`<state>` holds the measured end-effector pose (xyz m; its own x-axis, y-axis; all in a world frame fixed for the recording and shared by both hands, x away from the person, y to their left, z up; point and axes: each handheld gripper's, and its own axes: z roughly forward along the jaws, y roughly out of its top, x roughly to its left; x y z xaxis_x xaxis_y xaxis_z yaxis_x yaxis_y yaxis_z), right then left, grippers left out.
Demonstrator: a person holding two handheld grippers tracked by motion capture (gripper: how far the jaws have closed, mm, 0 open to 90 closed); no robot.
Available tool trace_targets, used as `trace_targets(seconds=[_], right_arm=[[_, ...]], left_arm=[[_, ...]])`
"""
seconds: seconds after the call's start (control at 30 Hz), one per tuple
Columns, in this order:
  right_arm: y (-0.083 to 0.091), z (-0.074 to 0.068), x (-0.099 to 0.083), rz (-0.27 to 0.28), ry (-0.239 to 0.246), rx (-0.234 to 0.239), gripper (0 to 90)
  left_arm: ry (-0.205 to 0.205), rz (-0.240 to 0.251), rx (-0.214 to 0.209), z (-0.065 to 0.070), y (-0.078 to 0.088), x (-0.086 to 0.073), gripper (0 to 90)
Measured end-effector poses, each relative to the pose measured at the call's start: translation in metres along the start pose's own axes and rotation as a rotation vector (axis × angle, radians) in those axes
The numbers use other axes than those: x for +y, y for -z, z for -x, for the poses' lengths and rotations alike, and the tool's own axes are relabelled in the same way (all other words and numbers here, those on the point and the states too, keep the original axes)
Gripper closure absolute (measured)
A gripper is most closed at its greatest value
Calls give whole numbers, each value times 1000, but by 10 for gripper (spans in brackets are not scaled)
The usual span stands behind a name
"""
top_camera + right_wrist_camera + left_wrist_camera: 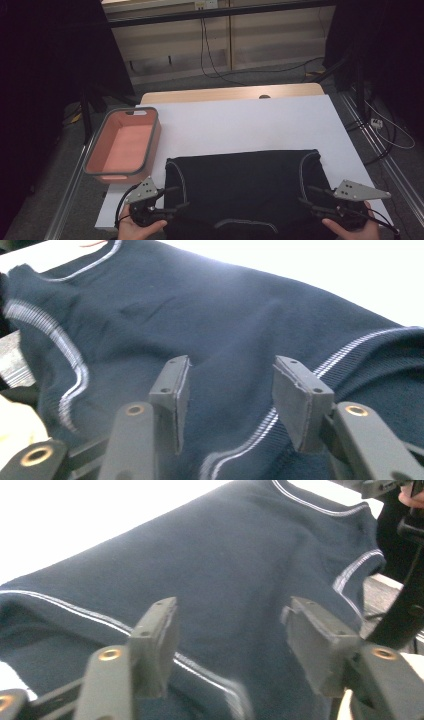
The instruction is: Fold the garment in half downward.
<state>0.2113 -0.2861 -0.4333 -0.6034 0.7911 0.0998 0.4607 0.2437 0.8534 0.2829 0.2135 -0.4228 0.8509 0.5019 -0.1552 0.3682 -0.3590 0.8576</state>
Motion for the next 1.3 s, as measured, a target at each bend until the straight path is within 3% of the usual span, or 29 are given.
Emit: trace_targets(seconds=[0.1, 0.27, 0.33, 0.4, 0.63, 0.77, 0.9, 1.03, 1.1, 1.17, 1.23, 1.3], right_arm=[[-2, 2, -1, -5, -9, -12, 473], [-7, 7, 1, -10, -15, -21, 447], [-10, 11, 3, -18, -12, -24, 442], [-14, 16, 4, -26, -11, -29, 419], [-22, 30, 16, -33, -58, -9, 318], [-24, 46, 21, -40, -81, -53, 257], [-29, 63, 29, -60, -84, -108, 213], [-33, 74, 39, -73, -75, -142, 186], [-37, 81, 46, -80, -70, -158, 177], [-43, 90, 51, -100, -65, -186, 175], [-49, 101, 55, -111, -95, -186, 201], [-55, 109, 59, -135, -83, -222, 227]], left_arm=[[17, 4, 2, -4, -1, 0, 282], [6, -88, 59, -14, -17, -5, 243], [16, -99, 67, -16, -22, -4, 217], [-6, -111, 91, -14, -26, -1, 156], [-19, -89, 123, -16, -37, 13, 65], [53, -87, 108, -26, -47, 18, 62], [55, -88, 91, -35, -56, 21, 62], [67, -87, 126, -44, -65, 26, 58], [69, -85, 101, -47, -69, 27, 59], [54, -98, 125, -50, -74, 27, 58], [40, -110, 160, -50, -78, 26, 62], [59, -117, 151, -50, -79, 25, 62]])
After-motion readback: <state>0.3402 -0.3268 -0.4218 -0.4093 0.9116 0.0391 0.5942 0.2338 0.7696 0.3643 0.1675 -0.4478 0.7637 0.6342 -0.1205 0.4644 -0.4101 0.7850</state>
